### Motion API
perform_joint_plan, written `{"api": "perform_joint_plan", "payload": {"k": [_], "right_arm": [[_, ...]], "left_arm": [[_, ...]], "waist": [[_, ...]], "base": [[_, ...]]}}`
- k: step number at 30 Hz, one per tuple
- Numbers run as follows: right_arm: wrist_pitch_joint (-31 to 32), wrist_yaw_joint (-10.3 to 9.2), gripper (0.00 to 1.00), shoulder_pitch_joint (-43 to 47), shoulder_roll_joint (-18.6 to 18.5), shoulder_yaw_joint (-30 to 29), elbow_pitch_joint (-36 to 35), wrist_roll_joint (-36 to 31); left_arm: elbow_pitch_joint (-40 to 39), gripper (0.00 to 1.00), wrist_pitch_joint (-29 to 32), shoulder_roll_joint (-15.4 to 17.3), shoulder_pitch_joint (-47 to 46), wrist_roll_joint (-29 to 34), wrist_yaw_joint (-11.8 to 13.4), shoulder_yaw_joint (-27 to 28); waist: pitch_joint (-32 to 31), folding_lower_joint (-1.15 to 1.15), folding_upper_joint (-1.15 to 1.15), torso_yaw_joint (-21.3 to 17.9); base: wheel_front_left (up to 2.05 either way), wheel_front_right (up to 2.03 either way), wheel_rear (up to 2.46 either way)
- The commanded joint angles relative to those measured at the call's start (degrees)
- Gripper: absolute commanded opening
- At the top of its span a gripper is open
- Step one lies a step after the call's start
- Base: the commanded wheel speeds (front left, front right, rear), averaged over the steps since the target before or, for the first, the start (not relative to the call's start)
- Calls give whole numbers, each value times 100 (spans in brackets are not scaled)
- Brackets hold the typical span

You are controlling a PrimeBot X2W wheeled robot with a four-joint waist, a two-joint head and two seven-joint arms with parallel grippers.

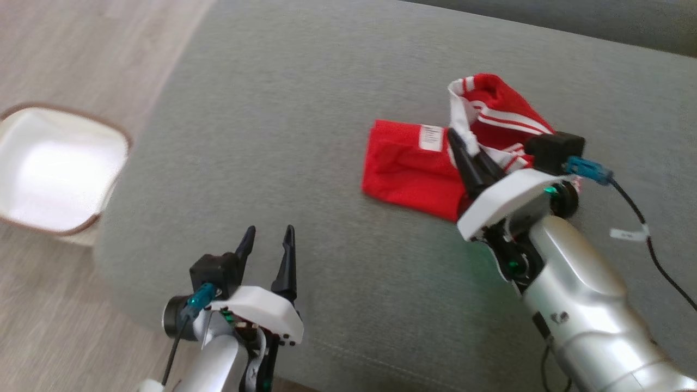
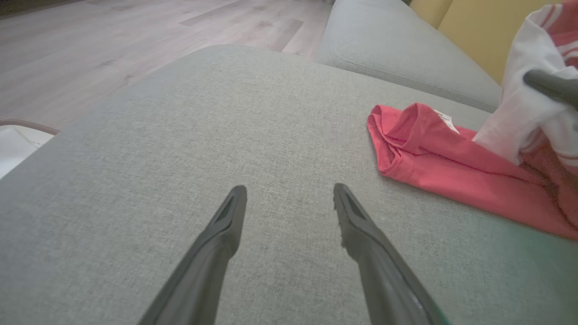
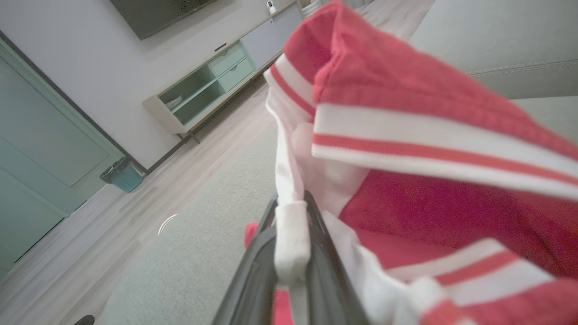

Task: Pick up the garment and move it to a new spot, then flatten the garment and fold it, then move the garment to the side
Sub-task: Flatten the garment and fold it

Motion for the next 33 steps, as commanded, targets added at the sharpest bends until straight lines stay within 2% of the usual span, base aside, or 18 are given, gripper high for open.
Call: {"api": "perform_joint_plan", "payload": {"k": [1, 4, 5, 6, 10, 13, 19, 24, 29, 33], "right_arm": [[-4, 39, 0, -258, 146, 102, -118, -41], [-36, 39, 0, -407, 259, 194, 158, -71], [-62, 39, 56, -451, 293, 258, 206, -65], [-122, 39, 100, -492, 320, 316, 228, -56], [-579, 39, 100, -600, 348, 386, 313, -148], [-890, 39, 100, -633, 251, 227, 398, -309], [-1091, 39, 100, -482, 21, -670, 448, -795], [-1097, 39, 100, -57, -21, -1655, 56, -1465], [-1098, 39, 100, 452, 113, -2283, -190, -2086], [-1098, 39, 100, 806, 241, -2525, -270, -2418]], "left_arm": [[-177, 100, -70, 52, -28, -44, 52, 132], [-172, 100, -70, 52, 2, -85, 76, 56], [-173, 100, -70, 52, 10, -104, 87, 38], [-181, 100, -70, 52, 16, -125, 99, 32], [-197, 100, -70, 52, 29, -101, 141, 79], [-212, 100, -70, 52, 15, -29, 140, 151], [-267, 100, -70, 52, -71, 110, 160, 277], [-274, 100, -70, 52, -173, 301, 205, 384], [-281, 100, -70, 52, -206, 519, 249, 585], [-280, 100, -70, 52, -172, 704, 267, 752]], "waist": [[-21, 0, 0, 233], [-42, 0, 0, 385], [-47, 0, 0, 412], [-52, 0, 0, 425], [-89, 0, 0, 360], [-108, 0, 0, 186], [-126, 0, 0, -312], [-120, 0, 0, -750], [-143, 0, 0, -1182], [-206, 0, 0, -1460]], "base": [[0, 0, 0], [0, 0, 0], [0, 0, 0], [0, 0, 0], [0, 0, 0], [0, 0, 0], [0, 0, 0], [0, 0, 0], [0, 0, 0], [0, 0, 0]]}}
